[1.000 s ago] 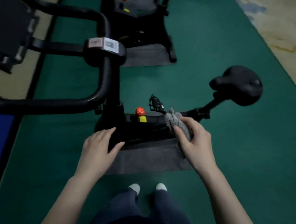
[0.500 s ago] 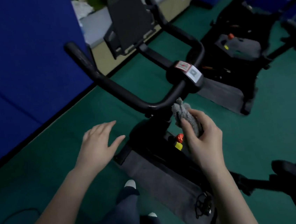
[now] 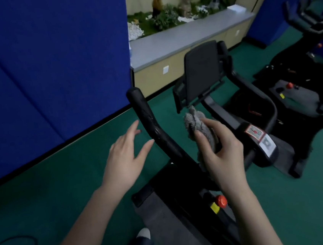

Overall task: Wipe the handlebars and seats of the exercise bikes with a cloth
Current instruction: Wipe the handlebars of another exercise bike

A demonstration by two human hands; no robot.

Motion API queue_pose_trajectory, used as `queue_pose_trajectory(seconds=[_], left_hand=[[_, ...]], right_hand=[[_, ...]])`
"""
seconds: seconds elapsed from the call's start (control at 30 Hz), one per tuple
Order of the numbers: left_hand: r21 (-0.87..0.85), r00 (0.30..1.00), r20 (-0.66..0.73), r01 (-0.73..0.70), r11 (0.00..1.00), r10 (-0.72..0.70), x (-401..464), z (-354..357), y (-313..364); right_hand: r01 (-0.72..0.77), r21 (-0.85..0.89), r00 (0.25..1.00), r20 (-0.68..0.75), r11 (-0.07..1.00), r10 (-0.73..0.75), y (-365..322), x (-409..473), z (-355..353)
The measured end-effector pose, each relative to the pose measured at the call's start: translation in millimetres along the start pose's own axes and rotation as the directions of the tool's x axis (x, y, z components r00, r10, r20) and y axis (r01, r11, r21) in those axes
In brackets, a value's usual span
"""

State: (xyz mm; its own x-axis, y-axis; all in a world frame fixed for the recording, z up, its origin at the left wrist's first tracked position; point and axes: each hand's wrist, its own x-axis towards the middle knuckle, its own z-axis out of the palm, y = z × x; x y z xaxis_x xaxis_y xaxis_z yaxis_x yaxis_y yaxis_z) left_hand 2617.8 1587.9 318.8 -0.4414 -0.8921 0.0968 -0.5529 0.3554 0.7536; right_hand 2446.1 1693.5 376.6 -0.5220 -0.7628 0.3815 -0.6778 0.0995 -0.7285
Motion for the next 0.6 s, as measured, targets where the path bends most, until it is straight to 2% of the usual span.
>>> queue_pose_trajectory(seconds=[0.17,0.33,0.4,0.5,0.6], left_hand=[[-0.313,0.991,-0.072,0.081,0.946,-0.108,21,4,6],[-0.51,0.964,-0.201,0.05,0.859,-0.175,25,14,14],[-0.534,0.949,-0.244,0.039,0.844,-0.198,27,18,17],[-0.553,0.929,-0.297,0.022,0.833,-0.222,28,21,20],[-0.57,0.917,-0.318,0.019,0.821,-0.242,28,27,22]], right_hand=[[0.129,0.066,0.989,0.058,0.989,-0.133,-22,33,34],[0.3,0.093,0.941,0.132,0.949,-0.31,-48,82,61],[0.368,0.076,0.899,0.225,0.927,-0.376,-57,100,72],[0.496,0.008,0.783,0.427,0.868,-0.451,-65,122,88],[0.407,0.022,0.725,0.6,0.913,-0.338,-67,138,99]])
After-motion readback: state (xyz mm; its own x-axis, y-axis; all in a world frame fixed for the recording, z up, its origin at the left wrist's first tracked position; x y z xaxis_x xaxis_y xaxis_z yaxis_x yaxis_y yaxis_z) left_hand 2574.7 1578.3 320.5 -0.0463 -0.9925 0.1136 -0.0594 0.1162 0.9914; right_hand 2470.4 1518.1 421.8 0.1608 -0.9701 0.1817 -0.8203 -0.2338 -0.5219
